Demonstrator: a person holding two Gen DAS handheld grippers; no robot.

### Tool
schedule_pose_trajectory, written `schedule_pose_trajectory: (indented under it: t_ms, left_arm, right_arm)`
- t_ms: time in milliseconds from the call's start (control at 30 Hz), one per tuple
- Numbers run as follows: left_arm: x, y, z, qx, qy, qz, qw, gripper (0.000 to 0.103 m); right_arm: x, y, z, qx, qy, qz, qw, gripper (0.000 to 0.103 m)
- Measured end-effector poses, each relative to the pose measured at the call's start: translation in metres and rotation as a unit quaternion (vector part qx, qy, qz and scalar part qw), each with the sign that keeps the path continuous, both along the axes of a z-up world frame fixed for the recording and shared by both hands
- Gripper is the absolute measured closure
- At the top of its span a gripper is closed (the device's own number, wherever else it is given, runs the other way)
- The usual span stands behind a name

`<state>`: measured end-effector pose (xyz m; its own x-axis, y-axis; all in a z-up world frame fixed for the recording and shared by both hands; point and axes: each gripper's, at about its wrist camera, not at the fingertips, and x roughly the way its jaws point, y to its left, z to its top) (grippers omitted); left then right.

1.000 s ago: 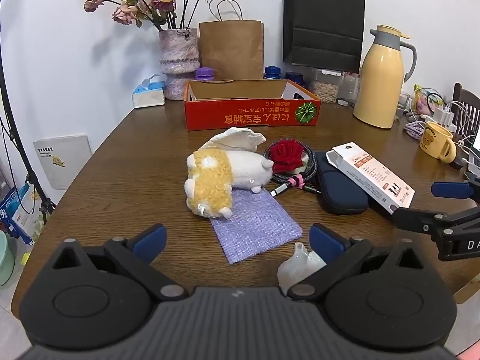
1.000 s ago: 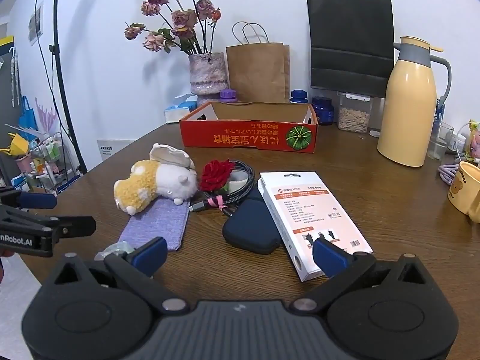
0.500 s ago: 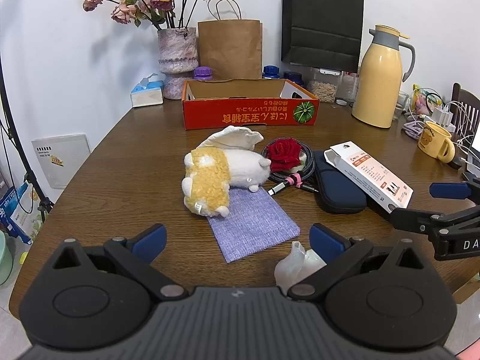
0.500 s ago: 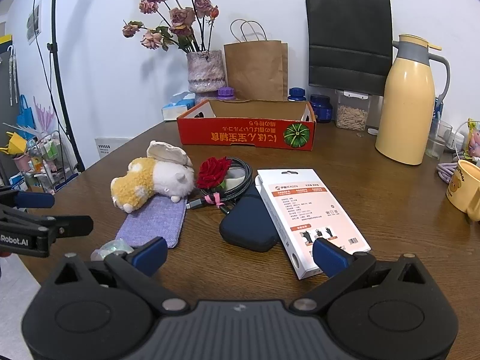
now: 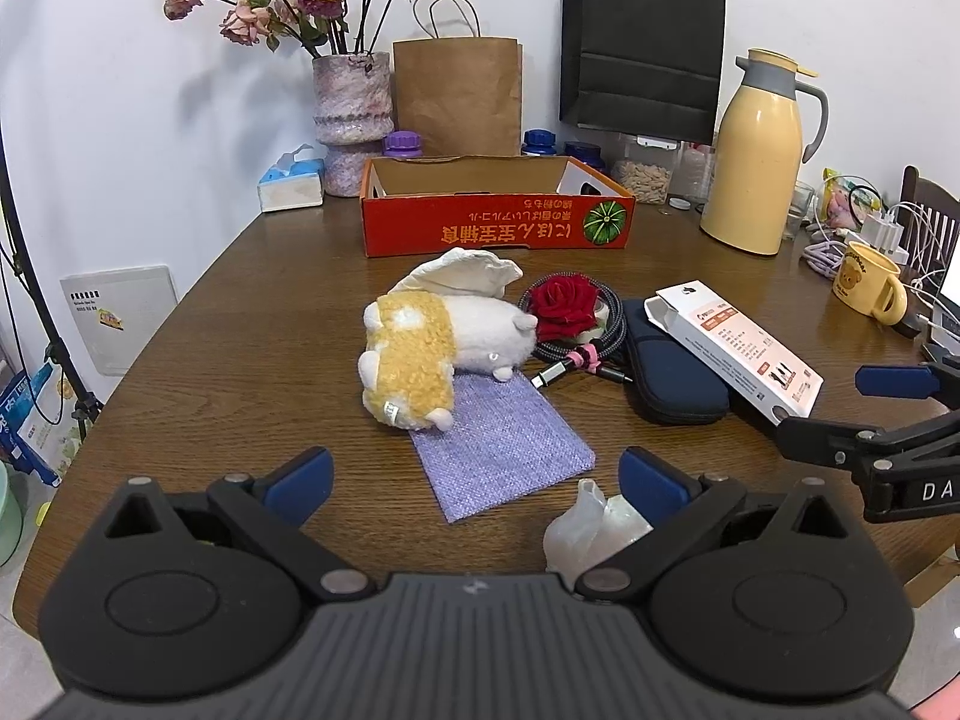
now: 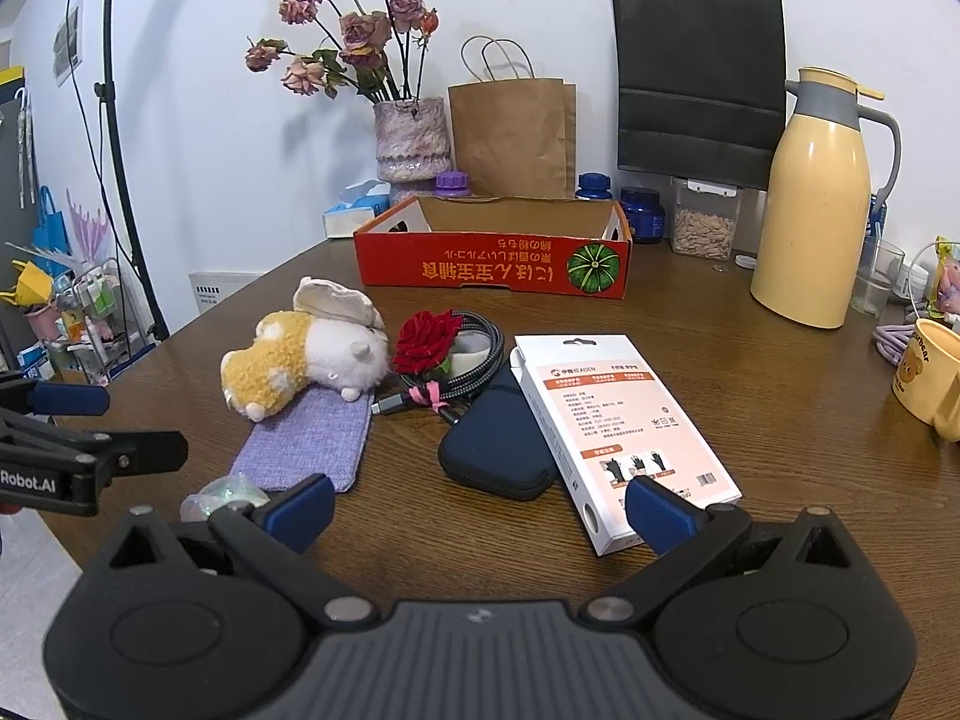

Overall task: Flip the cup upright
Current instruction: 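Move the left gripper toward the crumpled clear plastic bag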

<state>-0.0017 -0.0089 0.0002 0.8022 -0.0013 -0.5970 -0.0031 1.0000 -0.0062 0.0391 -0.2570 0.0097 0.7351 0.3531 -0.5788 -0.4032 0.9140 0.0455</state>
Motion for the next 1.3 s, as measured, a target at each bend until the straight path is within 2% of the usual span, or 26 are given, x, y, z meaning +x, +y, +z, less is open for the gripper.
schedule_pose_trajectory:
  t_ms: [1300]
  left_arm:
    - [-0.003,-0.010,-0.003,-0.006,0.002,-0.004,1.0000,0.000]
  right_arm:
    - [-0.001,0.001,0.000,-0.001,0.001,0.000,1.000,0.000]
